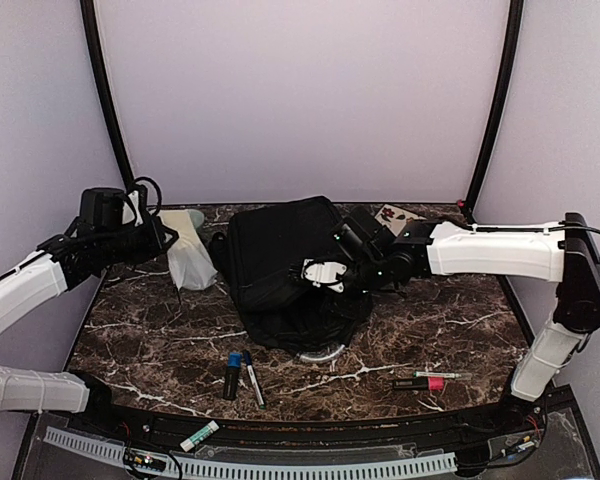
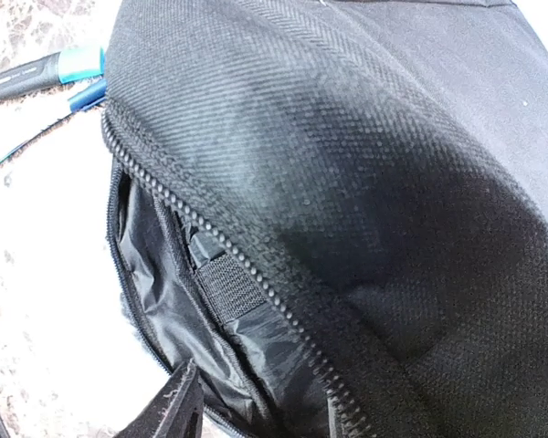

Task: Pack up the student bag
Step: Place the pencil case in the largest pocket of the bag.

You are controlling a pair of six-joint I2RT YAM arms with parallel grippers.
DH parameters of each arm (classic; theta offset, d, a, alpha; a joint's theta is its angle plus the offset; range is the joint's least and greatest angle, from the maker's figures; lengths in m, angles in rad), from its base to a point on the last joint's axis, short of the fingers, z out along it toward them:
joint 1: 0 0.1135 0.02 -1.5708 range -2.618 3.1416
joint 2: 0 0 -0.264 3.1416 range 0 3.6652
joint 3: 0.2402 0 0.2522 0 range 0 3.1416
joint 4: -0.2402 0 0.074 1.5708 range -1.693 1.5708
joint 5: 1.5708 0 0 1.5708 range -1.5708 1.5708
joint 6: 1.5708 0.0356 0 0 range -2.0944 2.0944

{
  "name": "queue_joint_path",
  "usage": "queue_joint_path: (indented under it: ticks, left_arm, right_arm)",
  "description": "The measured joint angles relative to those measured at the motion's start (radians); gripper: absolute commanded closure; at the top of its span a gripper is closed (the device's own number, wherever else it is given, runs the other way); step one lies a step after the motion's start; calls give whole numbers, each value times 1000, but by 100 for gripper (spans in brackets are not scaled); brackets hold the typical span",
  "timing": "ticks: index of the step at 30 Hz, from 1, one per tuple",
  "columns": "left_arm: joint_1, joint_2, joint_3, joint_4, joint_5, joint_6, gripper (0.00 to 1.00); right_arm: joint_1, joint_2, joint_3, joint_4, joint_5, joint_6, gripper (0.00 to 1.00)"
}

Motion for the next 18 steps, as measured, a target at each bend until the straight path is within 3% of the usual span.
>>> queue_joint_path:
  ticks: [11, 18]
  left_arm:
    - [-261, -46, 32, -135, 318, 236, 100]
    - [-444, -45, 114, -227, 369, 369, 100]
  right_arm:
    - [-55, 10, 40, 1, -32, 56, 53]
    - [-100, 23, 90, 1, -69, 95, 53]
